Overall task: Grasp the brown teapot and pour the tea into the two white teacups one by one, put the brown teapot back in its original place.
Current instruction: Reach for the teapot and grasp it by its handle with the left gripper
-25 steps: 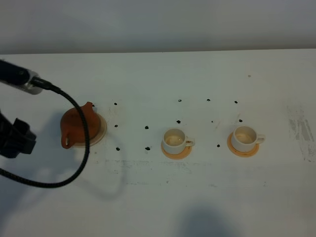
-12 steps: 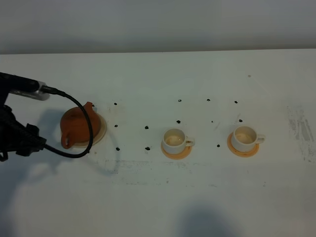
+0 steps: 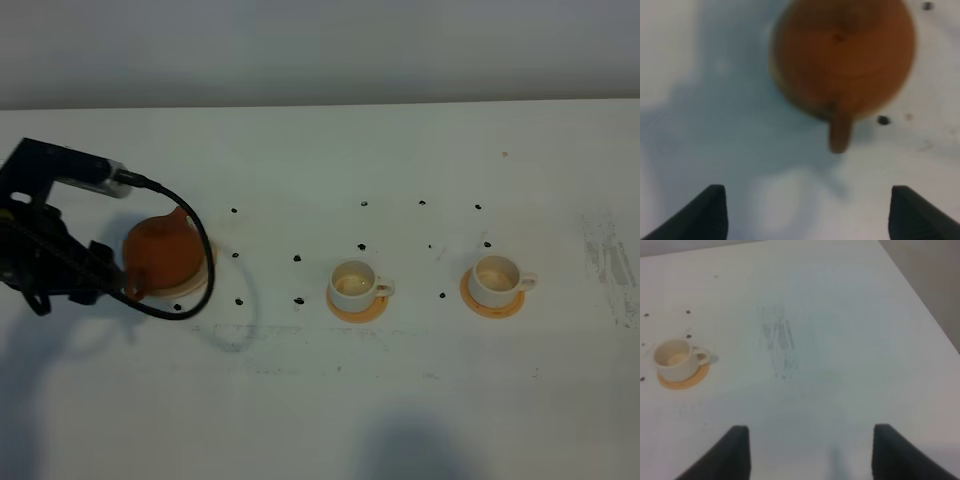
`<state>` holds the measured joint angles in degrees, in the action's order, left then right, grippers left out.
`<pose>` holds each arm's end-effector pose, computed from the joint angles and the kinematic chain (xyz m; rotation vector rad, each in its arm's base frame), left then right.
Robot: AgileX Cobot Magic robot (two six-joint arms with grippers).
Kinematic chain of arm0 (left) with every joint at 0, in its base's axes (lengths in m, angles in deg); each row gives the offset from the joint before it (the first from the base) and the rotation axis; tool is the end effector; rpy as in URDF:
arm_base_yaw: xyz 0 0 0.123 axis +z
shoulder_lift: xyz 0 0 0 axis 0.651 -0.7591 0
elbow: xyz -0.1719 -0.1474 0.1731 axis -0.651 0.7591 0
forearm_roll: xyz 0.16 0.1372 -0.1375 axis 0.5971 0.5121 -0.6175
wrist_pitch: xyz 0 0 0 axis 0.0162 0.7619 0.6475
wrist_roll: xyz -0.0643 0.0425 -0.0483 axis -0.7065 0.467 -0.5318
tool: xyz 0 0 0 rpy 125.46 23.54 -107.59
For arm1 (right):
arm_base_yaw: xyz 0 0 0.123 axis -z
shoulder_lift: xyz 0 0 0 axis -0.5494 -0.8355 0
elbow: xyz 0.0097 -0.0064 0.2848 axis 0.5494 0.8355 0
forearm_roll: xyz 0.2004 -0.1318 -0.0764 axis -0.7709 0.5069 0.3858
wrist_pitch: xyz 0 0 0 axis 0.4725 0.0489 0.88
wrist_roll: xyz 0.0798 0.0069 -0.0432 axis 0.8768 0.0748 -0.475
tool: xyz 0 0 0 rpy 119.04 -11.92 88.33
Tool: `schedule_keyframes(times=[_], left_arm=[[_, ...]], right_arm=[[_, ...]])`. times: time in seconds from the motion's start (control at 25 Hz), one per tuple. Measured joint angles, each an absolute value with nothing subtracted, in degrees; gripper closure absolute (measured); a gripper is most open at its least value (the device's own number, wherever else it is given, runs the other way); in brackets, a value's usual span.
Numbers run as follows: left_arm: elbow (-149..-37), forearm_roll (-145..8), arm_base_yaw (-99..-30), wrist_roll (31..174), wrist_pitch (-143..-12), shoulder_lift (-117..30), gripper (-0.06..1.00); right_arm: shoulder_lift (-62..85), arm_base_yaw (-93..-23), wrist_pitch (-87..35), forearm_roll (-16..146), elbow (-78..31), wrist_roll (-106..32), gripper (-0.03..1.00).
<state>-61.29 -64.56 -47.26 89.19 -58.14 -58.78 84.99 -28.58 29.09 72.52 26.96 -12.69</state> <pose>0.2915 -0.0397 0.2005 0.4544 2.5550 -0.0453 -0.0110 0.0009 0.2789 0.1105 2.0662 -0.0363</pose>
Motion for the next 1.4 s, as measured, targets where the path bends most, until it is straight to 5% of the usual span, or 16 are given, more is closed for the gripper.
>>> schedule_keyframes(times=[0.8, 1.4], left_arm=[[-61.29, -66.57, -49.58, 89.53, -67.18, -67.27, 0.31], [-61.29, -67.94, -50.13, 89.47, -68.22, -69.40, 0.42]], right_arm=[[84.99, -28.58, 29.09, 72.52, 26.96, -12.69, 0.46], [84.99, -28.58, 29.09, 72.52, 26.96, -12.69, 0.46]])
